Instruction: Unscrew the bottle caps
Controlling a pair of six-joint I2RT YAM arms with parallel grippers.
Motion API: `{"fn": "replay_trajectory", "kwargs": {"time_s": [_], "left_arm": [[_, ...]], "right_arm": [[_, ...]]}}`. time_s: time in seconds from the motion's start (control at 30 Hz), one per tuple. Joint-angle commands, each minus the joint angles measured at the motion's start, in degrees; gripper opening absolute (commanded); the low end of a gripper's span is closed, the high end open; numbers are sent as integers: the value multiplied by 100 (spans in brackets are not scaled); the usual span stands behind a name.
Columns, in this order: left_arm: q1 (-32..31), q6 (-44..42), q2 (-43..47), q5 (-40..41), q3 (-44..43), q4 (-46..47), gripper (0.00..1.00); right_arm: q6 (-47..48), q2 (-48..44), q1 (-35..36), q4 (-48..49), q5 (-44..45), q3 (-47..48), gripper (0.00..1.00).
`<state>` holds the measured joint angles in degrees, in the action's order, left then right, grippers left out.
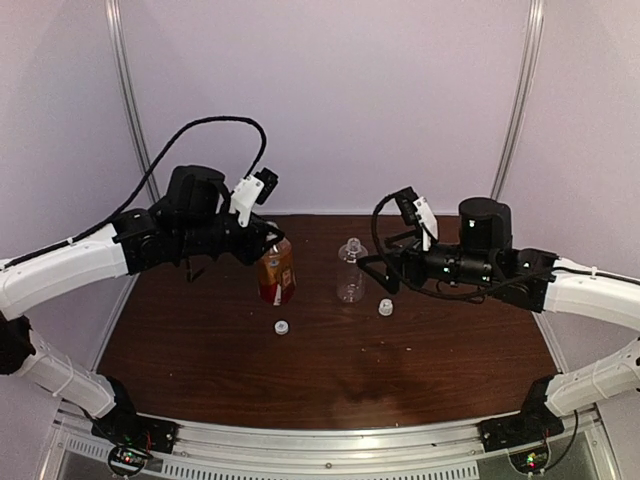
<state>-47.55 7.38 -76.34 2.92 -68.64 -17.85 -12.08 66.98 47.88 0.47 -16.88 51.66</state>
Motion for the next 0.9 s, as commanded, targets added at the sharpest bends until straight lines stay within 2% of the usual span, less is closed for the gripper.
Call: {"fn": "replay_trajectory", "kwargs": {"time_s": [0.0,0.27,0.47,0.87], "left_arm": [[85,60,-247,1156,227,425,0],[244,179,-777,1758,469,1211,0],[426,278,-1070,1615,525,1757,0],[553,438,-1678,1553,300,2234,0]], "right_arm": [[-370,-296,15,-501,1077,-95,100],[-645,-970,11,-1031,1873,-346,100],[-857,-1446,-53,-1168,2112,-672,100],[-911,-1292,-165,-1287,2139,-628,100]]}}
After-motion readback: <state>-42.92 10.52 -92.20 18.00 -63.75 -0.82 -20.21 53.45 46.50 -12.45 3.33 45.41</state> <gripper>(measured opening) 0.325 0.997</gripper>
